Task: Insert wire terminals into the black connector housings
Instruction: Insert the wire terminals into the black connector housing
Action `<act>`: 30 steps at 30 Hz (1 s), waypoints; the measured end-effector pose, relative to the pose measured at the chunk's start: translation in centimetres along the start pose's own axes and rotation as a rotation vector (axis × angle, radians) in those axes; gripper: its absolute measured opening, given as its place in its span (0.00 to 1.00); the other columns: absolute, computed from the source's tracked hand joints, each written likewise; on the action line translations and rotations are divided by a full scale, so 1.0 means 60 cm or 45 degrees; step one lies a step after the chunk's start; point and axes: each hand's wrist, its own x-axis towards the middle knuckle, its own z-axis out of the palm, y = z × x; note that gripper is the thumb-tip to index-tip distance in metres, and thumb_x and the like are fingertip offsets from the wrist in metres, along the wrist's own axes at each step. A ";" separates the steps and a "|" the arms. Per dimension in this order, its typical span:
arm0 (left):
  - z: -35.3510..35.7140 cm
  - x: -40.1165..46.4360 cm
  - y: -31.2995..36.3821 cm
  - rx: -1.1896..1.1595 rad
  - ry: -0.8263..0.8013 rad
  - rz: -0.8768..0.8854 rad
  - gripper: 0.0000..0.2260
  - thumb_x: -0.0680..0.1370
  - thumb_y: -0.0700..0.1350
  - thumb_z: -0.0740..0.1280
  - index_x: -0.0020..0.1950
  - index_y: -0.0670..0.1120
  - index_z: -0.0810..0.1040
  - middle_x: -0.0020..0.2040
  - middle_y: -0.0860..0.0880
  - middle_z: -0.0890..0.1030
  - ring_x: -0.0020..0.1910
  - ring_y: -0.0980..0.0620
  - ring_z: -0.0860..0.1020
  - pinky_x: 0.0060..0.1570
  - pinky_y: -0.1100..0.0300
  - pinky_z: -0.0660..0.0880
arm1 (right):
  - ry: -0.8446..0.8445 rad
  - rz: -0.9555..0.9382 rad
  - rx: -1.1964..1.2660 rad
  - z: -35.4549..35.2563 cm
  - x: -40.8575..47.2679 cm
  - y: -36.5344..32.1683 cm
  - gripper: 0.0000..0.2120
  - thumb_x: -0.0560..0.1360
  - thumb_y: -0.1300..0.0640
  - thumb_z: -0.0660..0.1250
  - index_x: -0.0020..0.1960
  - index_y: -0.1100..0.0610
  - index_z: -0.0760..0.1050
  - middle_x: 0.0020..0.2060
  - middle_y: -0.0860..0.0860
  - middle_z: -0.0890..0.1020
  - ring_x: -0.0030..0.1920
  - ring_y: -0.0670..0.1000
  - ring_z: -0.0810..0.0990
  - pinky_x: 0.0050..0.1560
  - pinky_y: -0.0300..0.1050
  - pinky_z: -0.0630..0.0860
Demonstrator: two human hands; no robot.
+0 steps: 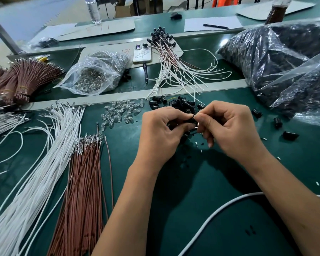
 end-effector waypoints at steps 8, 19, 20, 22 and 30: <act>0.003 0.000 0.002 0.041 0.014 0.032 0.07 0.69 0.33 0.79 0.46 0.39 0.87 0.40 0.49 0.85 0.38 0.60 0.81 0.42 0.67 0.75 | 0.002 0.009 -0.036 0.001 -0.002 -0.003 0.07 0.80 0.60 0.72 0.43 0.59 0.81 0.29 0.54 0.81 0.23 0.56 0.78 0.21 0.48 0.76; 0.012 0.001 -0.004 -0.325 0.065 -0.162 0.08 0.70 0.32 0.78 0.44 0.42 0.86 0.41 0.47 0.87 0.40 0.52 0.85 0.45 0.56 0.81 | 0.088 0.162 0.301 0.013 0.003 -0.019 0.09 0.80 0.60 0.71 0.42 0.62 0.83 0.30 0.56 0.81 0.26 0.51 0.76 0.24 0.42 0.76; 0.012 0.001 -0.004 -0.333 0.060 -0.169 0.07 0.70 0.33 0.78 0.44 0.41 0.86 0.41 0.47 0.87 0.40 0.51 0.85 0.45 0.54 0.82 | 0.117 0.208 0.360 0.013 0.005 -0.021 0.08 0.78 0.60 0.72 0.42 0.61 0.84 0.30 0.56 0.81 0.27 0.51 0.76 0.24 0.41 0.75; 0.013 0.001 -0.004 -0.308 0.049 -0.175 0.06 0.70 0.34 0.79 0.44 0.39 0.86 0.41 0.46 0.87 0.40 0.48 0.85 0.46 0.49 0.83 | 0.175 0.266 0.447 0.012 0.006 -0.025 0.03 0.74 0.60 0.75 0.41 0.58 0.86 0.31 0.55 0.82 0.28 0.49 0.76 0.24 0.39 0.74; 0.018 -0.004 0.001 -0.330 0.056 -0.204 0.07 0.69 0.33 0.79 0.46 0.37 0.86 0.41 0.45 0.87 0.41 0.48 0.86 0.47 0.50 0.83 | 0.074 0.369 0.515 0.005 0.008 -0.027 0.06 0.71 0.56 0.76 0.36 0.55 0.84 0.29 0.54 0.79 0.27 0.48 0.73 0.24 0.38 0.73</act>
